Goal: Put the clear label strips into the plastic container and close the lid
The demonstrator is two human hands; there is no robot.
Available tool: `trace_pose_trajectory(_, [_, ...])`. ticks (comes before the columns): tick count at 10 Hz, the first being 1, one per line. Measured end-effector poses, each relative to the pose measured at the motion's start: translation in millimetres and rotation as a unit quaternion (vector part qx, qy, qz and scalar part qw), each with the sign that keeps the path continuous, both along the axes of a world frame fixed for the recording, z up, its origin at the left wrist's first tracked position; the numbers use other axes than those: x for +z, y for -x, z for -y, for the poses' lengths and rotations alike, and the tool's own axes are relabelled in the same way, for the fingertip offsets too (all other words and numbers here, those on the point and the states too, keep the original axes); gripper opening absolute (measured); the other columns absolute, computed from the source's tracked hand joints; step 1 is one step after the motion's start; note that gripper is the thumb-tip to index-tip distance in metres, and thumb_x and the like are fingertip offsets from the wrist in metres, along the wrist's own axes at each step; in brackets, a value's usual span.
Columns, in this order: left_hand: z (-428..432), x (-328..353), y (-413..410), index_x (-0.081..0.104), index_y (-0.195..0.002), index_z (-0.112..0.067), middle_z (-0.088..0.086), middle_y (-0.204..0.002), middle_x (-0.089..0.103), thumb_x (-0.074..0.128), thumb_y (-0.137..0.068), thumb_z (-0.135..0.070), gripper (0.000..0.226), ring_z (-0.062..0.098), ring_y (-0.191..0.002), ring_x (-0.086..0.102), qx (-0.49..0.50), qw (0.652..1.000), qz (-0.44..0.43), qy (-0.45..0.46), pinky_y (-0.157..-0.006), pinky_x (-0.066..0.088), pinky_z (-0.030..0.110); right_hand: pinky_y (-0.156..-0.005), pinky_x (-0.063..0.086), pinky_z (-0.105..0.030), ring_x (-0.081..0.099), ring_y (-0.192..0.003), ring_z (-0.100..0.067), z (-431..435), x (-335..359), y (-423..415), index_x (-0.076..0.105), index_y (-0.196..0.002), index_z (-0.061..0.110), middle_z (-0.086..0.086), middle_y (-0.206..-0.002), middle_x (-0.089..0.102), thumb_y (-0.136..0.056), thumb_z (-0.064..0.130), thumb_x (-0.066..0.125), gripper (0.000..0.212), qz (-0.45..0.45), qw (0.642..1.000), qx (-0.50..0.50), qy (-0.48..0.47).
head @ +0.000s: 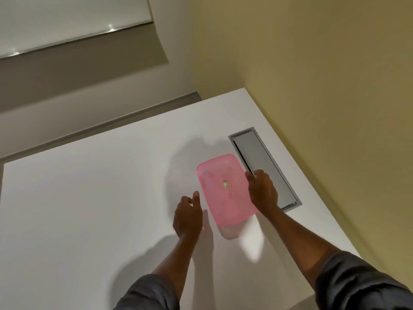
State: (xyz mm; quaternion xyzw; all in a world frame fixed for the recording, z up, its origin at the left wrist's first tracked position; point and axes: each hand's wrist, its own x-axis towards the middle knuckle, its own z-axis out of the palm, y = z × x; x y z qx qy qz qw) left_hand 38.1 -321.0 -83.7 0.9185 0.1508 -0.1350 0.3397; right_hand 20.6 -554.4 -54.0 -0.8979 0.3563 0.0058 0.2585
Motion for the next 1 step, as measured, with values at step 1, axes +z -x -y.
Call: trace_pose_trajectory(1, [-19.0, 14.5, -3.0, 0.067, -0.120, -0.017, 0.007, -0.120, 0.077, 0.042, -0.107, -0.066, 0.057, 0.030, -0.108, 0.072, -0.022, 0.999, 0.026, -0.018, -0.089, 0.059, 0.043, -0.086, 0.054, -0.041, 0.068, -0.108, -0.035, 0.7, 17.2, -1.3, 0.059, -0.133, 0.005, -0.017, -0.122, 0.069, -0.109, 0.050, 0.048, 0.053, -0.002, 0.998, 0.059, 0.033])
